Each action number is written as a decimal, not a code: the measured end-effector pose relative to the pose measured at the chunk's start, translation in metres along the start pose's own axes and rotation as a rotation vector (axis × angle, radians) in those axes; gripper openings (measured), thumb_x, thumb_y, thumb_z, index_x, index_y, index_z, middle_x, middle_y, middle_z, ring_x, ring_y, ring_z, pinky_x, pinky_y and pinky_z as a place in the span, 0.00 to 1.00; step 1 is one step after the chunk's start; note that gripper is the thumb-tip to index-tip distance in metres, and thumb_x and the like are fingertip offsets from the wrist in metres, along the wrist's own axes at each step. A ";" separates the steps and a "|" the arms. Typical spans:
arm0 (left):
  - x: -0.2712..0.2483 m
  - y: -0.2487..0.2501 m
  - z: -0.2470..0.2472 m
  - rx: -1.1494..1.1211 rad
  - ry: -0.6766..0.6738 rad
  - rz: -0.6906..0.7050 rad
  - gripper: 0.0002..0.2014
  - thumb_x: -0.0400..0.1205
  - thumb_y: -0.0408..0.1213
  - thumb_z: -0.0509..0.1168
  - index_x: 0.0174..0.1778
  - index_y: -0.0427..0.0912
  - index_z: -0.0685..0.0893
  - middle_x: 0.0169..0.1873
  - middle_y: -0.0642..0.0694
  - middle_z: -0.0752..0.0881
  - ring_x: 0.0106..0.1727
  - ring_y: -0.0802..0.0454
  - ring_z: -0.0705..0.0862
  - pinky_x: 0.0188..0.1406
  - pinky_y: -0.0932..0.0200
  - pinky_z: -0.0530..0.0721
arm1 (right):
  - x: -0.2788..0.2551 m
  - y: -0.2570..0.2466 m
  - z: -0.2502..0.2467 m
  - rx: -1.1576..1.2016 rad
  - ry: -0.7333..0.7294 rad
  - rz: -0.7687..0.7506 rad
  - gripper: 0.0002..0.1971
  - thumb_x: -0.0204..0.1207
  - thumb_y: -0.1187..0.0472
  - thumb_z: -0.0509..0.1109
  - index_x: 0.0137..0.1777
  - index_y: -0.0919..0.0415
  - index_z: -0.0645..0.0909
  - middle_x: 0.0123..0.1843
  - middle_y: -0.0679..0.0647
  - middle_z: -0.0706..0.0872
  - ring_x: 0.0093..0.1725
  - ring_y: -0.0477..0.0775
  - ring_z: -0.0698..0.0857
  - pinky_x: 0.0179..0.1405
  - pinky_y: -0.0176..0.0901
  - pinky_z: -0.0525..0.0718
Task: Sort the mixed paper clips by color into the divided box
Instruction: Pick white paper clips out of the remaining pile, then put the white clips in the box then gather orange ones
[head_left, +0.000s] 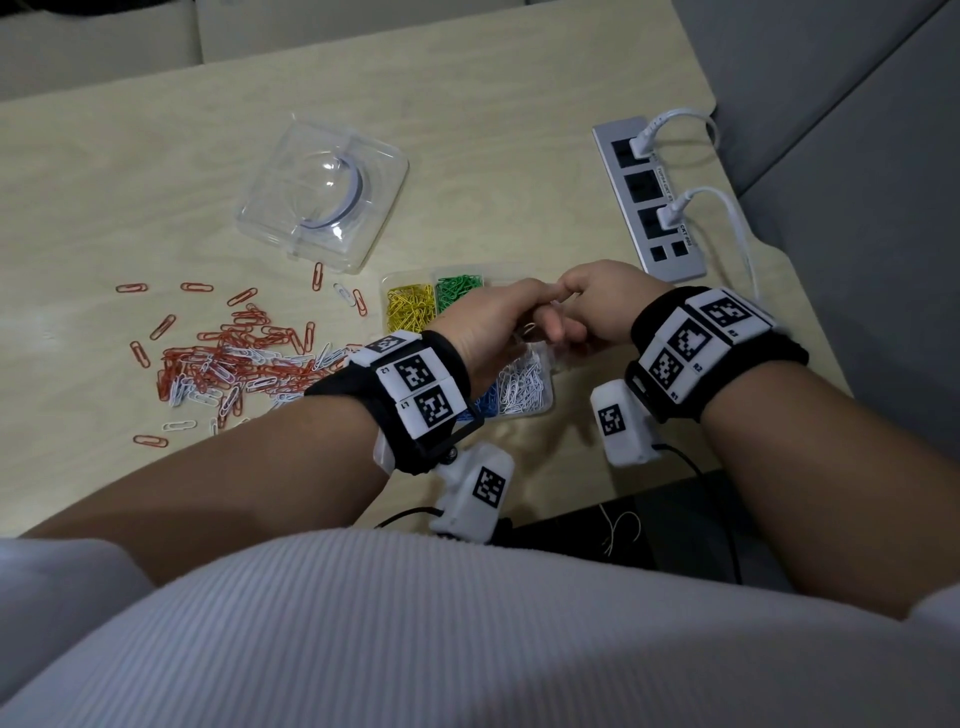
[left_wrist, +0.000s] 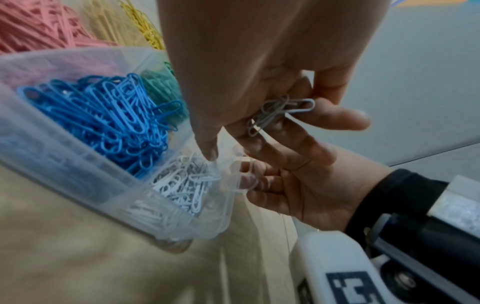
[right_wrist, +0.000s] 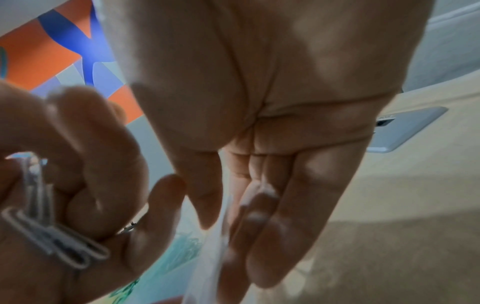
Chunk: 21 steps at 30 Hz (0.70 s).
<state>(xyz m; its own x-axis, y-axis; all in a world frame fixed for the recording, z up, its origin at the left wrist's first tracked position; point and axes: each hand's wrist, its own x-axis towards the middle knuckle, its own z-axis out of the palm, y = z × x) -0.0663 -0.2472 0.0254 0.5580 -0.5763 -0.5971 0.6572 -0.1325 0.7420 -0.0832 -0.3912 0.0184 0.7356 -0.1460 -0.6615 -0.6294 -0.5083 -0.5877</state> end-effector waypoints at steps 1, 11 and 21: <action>0.000 0.000 0.000 0.004 0.001 0.001 0.26 0.83 0.39 0.60 0.15 0.41 0.79 0.31 0.43 0.89 0.36 0.54 0.85 0.45 0.59 0.75 | -0.001 0.000 -0.001 0.004 0.001 0.001 0.07 0.83 0.62 0.65 0.45 0.60 0.82 0.20 0.49 0.82 0.22 0.48 0.82 0.23 0.33 0.79; 0.002 -0.009 -0.005 0.079 0.027 0.046 0.28 0.81 0.34 0.61 0.11 0.42 0.78 0.28 0.42 0.82 0.35 0.52 0.81 0.43 0.62 0.75 | 0.003 0.000 0.001 0.126 -0.004 0.043 0.04 0.82 0.65 0.66 0.46 0.62 0.81 0.33 0.57 0.86 0.28 0.50 0.85 0.30 0.40 0.87; -0.003 0.000 -0.015 -0.006 0.005 0.026 0.16 0.85 0.39 0.58 0.32 0.41 0.82 0.27 0.48 0.82 0.30 0.55 0.80 0.41 0.57 0.76 | 0.001 -0.006 0.002 -0.074 0.133 0.035 0.07 0.80 0.61 0.65 0.50 0.62 0.83 0.42 0.61 0.89 0.39 0.58 0.89 0.41 0.49 0.89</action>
<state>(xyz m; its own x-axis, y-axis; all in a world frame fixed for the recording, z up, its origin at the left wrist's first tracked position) -0.0606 -0.2336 0.0221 0.5775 -0.5754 -0.5792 0.6454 -0.1127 0.7555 -0.0797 -0.3864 0.0200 0.7431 -0.2739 -0.6106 -0.6389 -0.5616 -0.5258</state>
